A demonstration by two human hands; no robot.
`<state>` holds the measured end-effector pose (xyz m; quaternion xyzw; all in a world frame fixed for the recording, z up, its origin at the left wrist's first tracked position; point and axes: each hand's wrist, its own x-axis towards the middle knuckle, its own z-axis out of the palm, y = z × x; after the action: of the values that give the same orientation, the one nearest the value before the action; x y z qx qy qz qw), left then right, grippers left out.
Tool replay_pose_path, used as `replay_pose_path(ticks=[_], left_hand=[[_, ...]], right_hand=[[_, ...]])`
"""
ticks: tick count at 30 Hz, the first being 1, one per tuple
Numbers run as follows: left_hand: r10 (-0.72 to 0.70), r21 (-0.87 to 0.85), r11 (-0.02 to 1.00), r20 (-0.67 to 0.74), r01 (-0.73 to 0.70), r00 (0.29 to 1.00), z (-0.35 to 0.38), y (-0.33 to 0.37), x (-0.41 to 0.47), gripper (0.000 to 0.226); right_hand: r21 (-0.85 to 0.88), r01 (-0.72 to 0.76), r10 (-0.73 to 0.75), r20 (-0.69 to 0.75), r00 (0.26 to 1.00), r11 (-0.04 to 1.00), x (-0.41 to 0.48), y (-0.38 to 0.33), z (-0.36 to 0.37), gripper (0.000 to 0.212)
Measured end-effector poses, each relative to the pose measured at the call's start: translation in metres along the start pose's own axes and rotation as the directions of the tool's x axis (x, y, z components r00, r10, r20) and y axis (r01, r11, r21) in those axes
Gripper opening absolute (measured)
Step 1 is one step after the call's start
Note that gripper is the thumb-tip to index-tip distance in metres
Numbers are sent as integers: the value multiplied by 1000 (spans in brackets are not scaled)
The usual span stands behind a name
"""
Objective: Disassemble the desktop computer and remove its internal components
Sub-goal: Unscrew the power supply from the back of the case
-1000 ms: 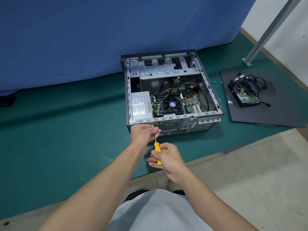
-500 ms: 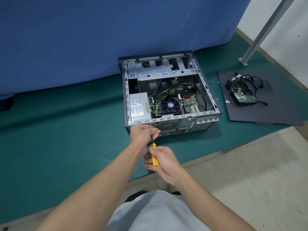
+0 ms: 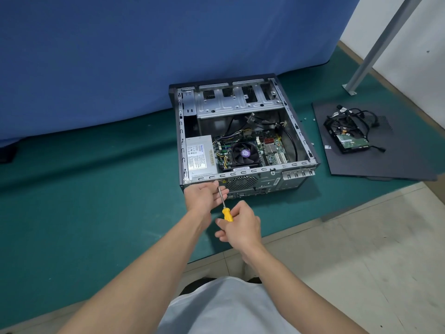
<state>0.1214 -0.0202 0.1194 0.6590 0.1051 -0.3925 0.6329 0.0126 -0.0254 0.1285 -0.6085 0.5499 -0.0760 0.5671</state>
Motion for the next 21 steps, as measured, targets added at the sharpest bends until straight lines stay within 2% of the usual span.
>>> replay_pose_path(ticks=[2, 4, 7, 9, 14, 18, 21], left_hand=[[-9, -15, 1000, 38, 10, 999, -2, 0, 0, 9], [-24, -49, 998, 89, 29, 996, -4, 1, 0, 17], [-59, -141, 987, 166, 83, 984, -6, 3, 0, 34], [-75, -174, 979, 189, 109, 979, -7, 3, 1, 38], [-79, -162, 981, 161, 106, 984, -5, 3, -1, 23], [-55, -135, 989, 54, 62, 997, 0, -2, -2, 11], [-50, -126, 991, 28, 53, 998, 3, -4, -2, 6]], right_hand=[[-125, 33, -38, -39, 999, 992, 2, -2, 0, 24], [-217, 51, -57, -19, 998, 975, 2, -3, 0, 21], [-179, 22, -13, 50, 999, 984, 0, -3, 3, 31], [-106, -6, 12, 59, 998, 994, -1, -5, 2, 29], [57, -67, 61, 101, 993, 996, 0, -7, 1, 13], [9, -37, 36, 67, 997, 999, 3, -3, -1, 12], [-76, -18, 23, 72, 997, 997, 7, 0, -3, 12]])
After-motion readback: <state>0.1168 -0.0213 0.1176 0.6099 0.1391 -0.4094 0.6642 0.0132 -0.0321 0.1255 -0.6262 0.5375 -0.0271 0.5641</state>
